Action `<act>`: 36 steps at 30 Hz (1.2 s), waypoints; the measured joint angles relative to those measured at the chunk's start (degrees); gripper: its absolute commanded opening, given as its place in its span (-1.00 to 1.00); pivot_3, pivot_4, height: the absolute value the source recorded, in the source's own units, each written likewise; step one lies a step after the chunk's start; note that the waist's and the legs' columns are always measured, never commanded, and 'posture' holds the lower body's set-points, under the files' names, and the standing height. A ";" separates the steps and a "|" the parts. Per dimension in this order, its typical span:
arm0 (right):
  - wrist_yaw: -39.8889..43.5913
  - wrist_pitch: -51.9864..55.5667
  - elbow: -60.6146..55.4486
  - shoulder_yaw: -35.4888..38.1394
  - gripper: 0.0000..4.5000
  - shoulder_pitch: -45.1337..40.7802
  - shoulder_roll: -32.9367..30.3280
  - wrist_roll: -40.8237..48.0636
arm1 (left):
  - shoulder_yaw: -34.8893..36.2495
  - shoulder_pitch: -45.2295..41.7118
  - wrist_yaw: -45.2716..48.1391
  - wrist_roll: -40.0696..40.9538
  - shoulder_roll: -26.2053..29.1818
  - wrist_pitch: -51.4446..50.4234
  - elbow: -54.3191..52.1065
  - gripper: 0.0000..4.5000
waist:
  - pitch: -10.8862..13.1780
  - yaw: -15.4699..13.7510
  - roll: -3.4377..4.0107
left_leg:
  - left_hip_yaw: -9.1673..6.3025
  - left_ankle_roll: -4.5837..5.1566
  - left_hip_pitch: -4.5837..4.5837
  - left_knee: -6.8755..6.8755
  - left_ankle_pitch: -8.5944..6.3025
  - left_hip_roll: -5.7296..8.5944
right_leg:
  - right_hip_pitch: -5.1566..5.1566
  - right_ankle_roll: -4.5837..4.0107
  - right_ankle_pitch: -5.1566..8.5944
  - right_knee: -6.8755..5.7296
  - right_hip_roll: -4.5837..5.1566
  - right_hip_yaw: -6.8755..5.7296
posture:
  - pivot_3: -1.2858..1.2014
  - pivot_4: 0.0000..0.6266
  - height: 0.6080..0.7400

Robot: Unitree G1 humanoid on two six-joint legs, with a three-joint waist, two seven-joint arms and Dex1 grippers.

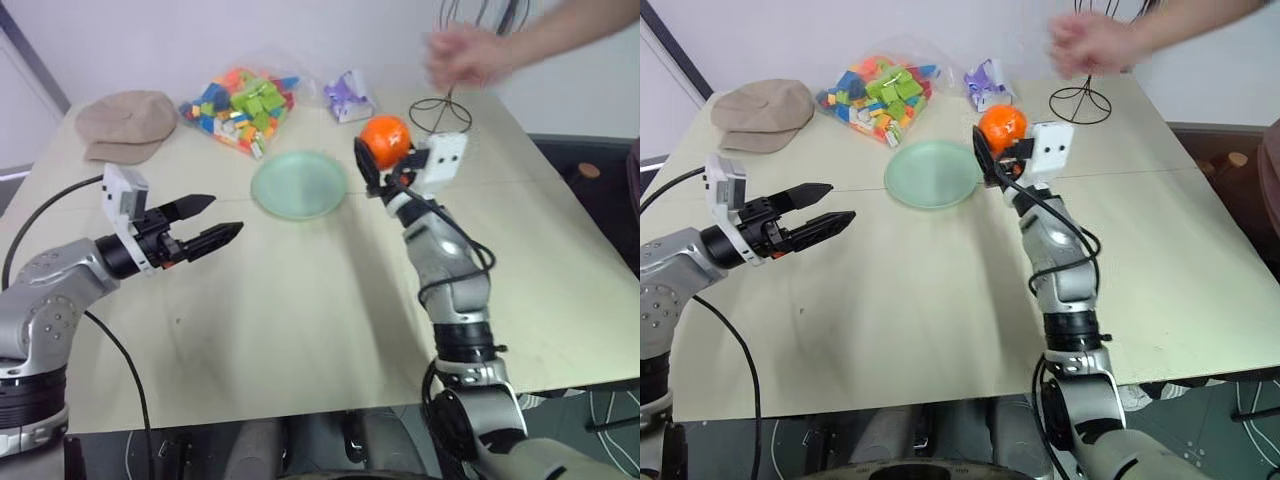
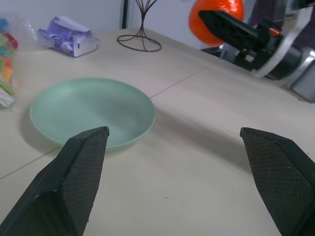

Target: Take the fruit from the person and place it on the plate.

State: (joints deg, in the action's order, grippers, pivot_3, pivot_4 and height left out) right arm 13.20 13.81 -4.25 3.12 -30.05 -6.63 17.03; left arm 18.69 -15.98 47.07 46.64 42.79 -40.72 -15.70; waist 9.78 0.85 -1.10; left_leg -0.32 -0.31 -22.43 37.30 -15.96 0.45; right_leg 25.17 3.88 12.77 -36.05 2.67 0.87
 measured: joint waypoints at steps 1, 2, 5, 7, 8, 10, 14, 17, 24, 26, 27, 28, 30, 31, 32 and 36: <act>0.51 1.08 -1.09 -0.46 0.47 1.77 -0.68 -0.03 | -0.03 -0.08 0.31 -0.09 0.33 0.00 0.09 1.00 | 0.00 0.09 0.00 | 0.01 0.00 0.00 0.00 0.00 0.00 | -0.01 0.00 0.00 0.00 0.00 0.01 | 0.03 -0.52 1.00; 0.96 2.21 -1.37 -1.03 0.47 3.25 -0.85 -0.02 | -0.08 -0.18 0.65 -0.34 0.86 0.00 0.16 1.00 | 0.00 0.16 0.00 | 0.02 0.00 0.00 0.01 0.00 0.00 | -0.01 0.00 0.00 0.00 0.00 0.01 | 0.03 -0.52 1.00; 2.96 3.54 1.06 -4.71 0.47 4.16 -0.18 -1.12 | -1.15 -0.85 2.00 -1.08 2.18 0.02 0.41 1.00 | 0.01 1.16 0.01 | 0.07 0.01 0.10 0.02 0.01 -0.04 | -0.01 0.00 0.00 -0.08 -0.13 0.09 | 0.03 -0.52 1.00; 4.83 2.81 5.86 -8.17 0.47 1.75 1.49 -2.85 | -2.30 -1.07 3.28 -1.57 3.00 0.04 0.81 1.00 | 0.01 1.88 0.01 | 0.08 -0.03 0.14 0.03 0.04 -0.12 | 0.00 -0.04 -0.02 -0.09 -0.27 0.09 | 0.03 -0.52 1.00; 5.86 1.68 9.69 -9.75 0.47 -0.29 2.64 -3.88 | -2.75 -1.02 3.98 -2.27 3.66 0.11 1.17 1.00 | 0.01 2.18 0.01 | 0.08 -0.04 0.16 0.03 0.05 -0.16 | 0.00 -0.07 -0.04 -0.09 -0.35 0.09 | 0.03 -0.52 1.00; 7.28 -0.92 15.63 -11.60 0.47 -3.66 4.43 -5.31 | -3.17 -0.96 4.44 -3.35 4.30 0.64 1.64 1.00 | 0.02 2.35 0.03 | 0.04 -0.04 0.17 0.01 0.05 -0.21 | 0.01 -0.10 -0.03 -0.11 -0.42 0.08 | 0.03 -0.52 1.00; 8.93 -9.85 31.91 -11.94 0.47 -13.82 6.49 -8.09 | -3.37 -0.43 3.58 -6.23 3.91 2.92 3.59 1.00 | 0.02 2.29 0.03 | 0.04 -0.22 0.12 0.00 0.15 -0.17 | 0.02 -0.09 -0.04 -0.12 -0.32 0.08 | 0.03 -0.52 1.00; 9.68 -15.95 43.07 -11.03 0.47 -19.30 7.16 -9.51 | -3.23 0.57 2.45 -7.40 2.97 4.04 3.89 1.00 | 0.02 1.89 0.02 | 0.07 -0.25 0.09 -0.04 0.15 -0.07 | 0.03 -0.07 -0.05 -0.08 -0.13 0.09 | 0.03 -0.52 1.00; 10.52 -24.26 65.00 -8.82 0.93 -27.73 8.99 -11.48 | -2.21 3.09 0.71 -7.40 1.84 4.01 2.94 1.00 | 0.02 1.79 0.02 | 0.05 -0.35 0.04 -0.13 0.20 -0.03 | 0.11 -0.08 -0.06 -0.08 0.00 0.09 | 0.03 -0.52 1.00; 9.62 -26.04 69.39 -8.21 0.98 -29.50 9.27 -12.38 | -1.88 3.29 0.25 -7.39 1.84 4.01 2.06 1.00 | 0.02 1.80 0.02 | 0.03 -0.37 0.04 -0.14 0.22 -0.03 | 0.11 -0.09 -0.07 -0.09 0.01 0.08 | 0.03 -0.52 1.00; 9.33 -26.76 70.51 -7.99 0.98 -29.95 9.30 -12.64 | -1.84 3.46 0.18 -7.36 1.83 4.01 1.83 1.00 | 0.02 1.79 0.02 | 0.02 -0.39 0.04 -0.14 0.22 -0.03 | 0.11 -0.09 -0.07 -0.09 0.01 0.08 | 0.03 -0.52 1.00; 9.08 -27.34 71.61 -7.67 0.98 -30.43 9.32 -13.10 | -1.77 3.68 0.12 -7.35 1.83 4.01 1.72 1.00 | 0.02 1.80 0.02 | 0.02 -0.40 0.04 -0.14 0.23 -0.03 | 0.11 -0.10 -0.07 -0.09 0.02 0.07 | 0.03 -0.52 1.00; 8.74 -28.41 73.15 -7.08 0.98 -31.27 9.35 -13.67 | -1.57 4.03 -0.01 -7.33 1.77 3.98 1.66 1.00 | 0.02 1.80 0.02 | 0.02 -0.41 0.04 -0.15 0.23 -0.03 | 0.11 -0.10 -0.07 -0.09 0.02 0.07 | 0.03 -0.52 1.00; 8.64 -28.80 73.49 -6.88 0.98 -31.54 9.37 -13.85 | -1.50 4.05 -0.06 -7.33 1.72 3.98 1.61 1.00 | 0.02 1.80 0.02 | 0.02 -0.41 0.04 -0.15 0.24 -0.03 | 0.12 -0.10 -0.07 -0.09 0.02 0.07 | 0.03 -0.52 1.00; 8.58 -29.18 73.75 -6.58 0.98 -31.79 9.43 -14.02 | -1.45 4.05 -0.12 -7.32 1.68 3.98 1.54 1.00 | 0.02 1.80 0.02 | 0.02 -0.41 0.04 -0.15 0.24 -0.03 | 0.12 -0.10 -0.07 -0.09 0.02 0.07 | 0.03 -0.52 1.00; 7.91 -29.29 74.03 -5.23 0.98 -32.73 9.65 -14.43 | -1.38 4.04 -0.81 -7.24 1.51 3.98 1.49 1.00 | 0.02 1.81 0.02 | 0.01 -0.42 0.04 -0.16 0.24 -0.03 | 0.12 -0.10 -0.07 -0.09 0.02 0.07 | 0.03 -0.52 1.00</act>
State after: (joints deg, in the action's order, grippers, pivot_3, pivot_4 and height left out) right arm 21.12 -15.48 69.78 -2.11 -62.78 3.02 2.59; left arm 17.31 -11.94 46.25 39.40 44.30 -36.74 -14.22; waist 9.80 2.66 -1.08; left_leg -0.31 -0.74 -22.39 37.14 -15.72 0.41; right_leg 25.29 3.78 12.70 -36.14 2.69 0.94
